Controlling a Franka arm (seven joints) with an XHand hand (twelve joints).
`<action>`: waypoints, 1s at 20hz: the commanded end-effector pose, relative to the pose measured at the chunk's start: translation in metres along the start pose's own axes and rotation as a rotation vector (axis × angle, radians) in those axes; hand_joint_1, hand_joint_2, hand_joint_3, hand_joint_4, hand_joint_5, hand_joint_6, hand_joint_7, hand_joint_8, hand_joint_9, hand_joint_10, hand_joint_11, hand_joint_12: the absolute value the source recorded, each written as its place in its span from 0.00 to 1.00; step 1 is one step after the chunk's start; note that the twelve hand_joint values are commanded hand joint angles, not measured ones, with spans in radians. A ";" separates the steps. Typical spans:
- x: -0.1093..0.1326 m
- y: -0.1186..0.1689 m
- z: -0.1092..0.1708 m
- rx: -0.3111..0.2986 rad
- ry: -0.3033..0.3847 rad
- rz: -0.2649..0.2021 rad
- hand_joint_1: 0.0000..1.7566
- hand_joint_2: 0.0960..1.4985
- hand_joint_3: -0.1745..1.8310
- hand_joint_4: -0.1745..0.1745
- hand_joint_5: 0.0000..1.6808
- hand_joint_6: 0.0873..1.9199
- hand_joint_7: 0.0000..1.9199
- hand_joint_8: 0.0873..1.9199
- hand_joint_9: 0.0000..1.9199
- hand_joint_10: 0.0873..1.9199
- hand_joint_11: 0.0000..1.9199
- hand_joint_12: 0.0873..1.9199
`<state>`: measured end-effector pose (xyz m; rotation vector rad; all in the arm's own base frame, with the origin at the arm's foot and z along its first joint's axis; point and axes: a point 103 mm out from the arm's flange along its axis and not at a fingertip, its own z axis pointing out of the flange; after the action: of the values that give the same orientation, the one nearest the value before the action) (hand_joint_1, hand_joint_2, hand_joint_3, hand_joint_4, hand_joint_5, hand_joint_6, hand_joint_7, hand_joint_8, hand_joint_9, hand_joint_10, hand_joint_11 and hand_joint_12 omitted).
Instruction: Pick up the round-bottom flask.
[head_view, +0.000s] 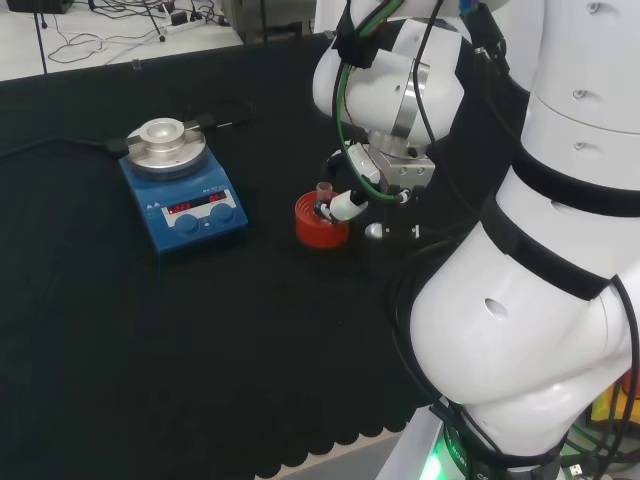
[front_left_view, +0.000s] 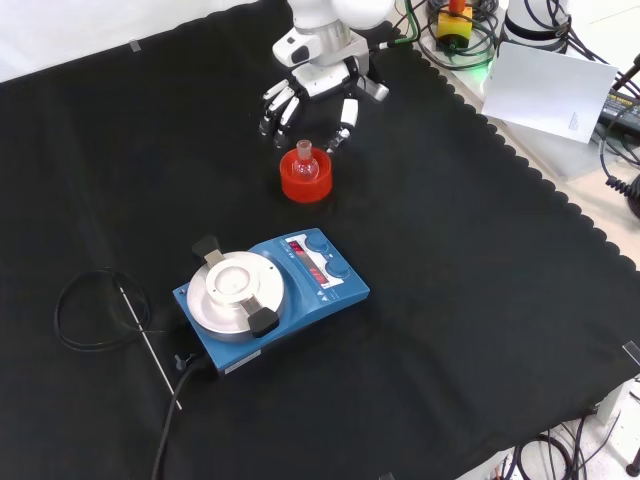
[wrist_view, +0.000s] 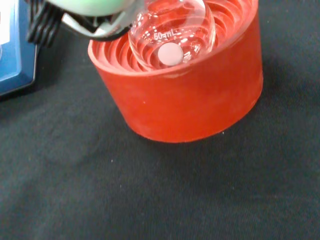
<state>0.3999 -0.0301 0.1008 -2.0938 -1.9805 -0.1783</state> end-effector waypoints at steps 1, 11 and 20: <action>-0.001 0.008 0.000 -0.032 0.009 -0.001 0.52 0.37 0.39 0.42 0.36 0.22 0.13 0.27 0.24 0.28 0.10 0.69; -0.002 0.016 0.003 -0.024 0.000 0.002 0.52 0.37 0.40 0.41 0.37 0.31 0.13 0.28 0.25 0.28 0.11 0.69; 0.002 0.018 0.007 -0.018 -0.012 -0.011 0.52 0.38 0.40 0.39 0.48 0.36 0.14 0.28 0.26 0.28 0.11 0.69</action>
<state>0.4173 -0.0296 0.0942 -2.1043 -1.9985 -0.1950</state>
